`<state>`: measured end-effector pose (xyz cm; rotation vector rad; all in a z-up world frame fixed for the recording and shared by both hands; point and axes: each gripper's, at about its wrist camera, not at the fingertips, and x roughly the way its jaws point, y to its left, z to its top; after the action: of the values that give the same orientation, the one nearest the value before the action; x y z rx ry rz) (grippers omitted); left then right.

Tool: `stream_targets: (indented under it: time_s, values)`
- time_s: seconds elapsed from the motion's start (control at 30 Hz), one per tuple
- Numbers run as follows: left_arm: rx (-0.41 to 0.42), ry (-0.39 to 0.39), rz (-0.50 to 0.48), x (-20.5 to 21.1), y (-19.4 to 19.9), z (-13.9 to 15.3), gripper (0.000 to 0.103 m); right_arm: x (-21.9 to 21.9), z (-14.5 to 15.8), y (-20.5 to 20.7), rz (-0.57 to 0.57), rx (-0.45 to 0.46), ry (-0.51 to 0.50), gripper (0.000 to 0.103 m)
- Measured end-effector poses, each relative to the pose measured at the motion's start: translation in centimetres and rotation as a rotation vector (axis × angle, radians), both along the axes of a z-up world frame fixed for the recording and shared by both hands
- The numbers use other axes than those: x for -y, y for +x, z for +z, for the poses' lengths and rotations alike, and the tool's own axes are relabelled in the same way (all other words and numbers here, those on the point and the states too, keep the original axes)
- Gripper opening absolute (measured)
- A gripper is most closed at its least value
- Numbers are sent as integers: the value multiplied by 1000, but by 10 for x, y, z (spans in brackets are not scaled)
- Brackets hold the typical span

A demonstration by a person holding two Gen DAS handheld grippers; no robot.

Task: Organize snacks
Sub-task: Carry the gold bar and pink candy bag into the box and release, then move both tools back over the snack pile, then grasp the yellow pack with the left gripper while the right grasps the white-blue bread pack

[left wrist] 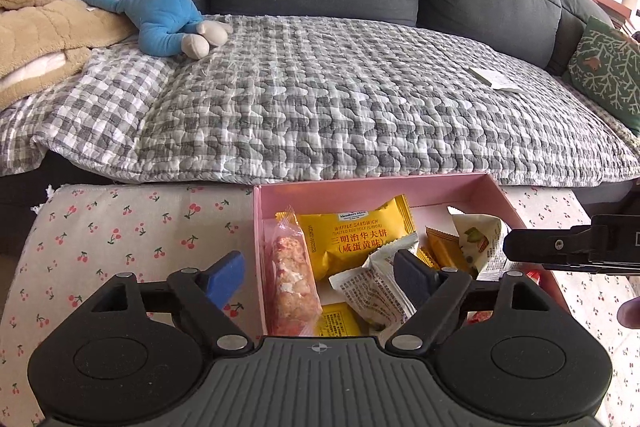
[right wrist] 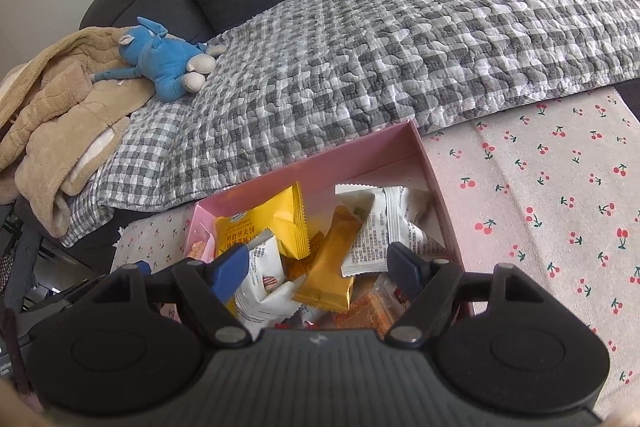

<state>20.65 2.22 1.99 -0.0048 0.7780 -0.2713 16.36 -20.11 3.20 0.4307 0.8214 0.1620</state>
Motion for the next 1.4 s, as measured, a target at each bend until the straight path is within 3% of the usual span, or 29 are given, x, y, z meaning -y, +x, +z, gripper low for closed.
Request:
stream_targets:
  time_s: [0.57, 1.07, 1.4]
  values:
    - [37, -3, -44, -20, -79, 16, 93, -18, 22, -70, 82, 78, -166, 92]
    - [42, 13, -67, -26, -138, 5, 99, -24, 2, -118, 99, 100, -237, 100]
    - [44, 24, -94, -30, -155, -17, 99, -21, -14, -140, 77, 148, -284, 103]
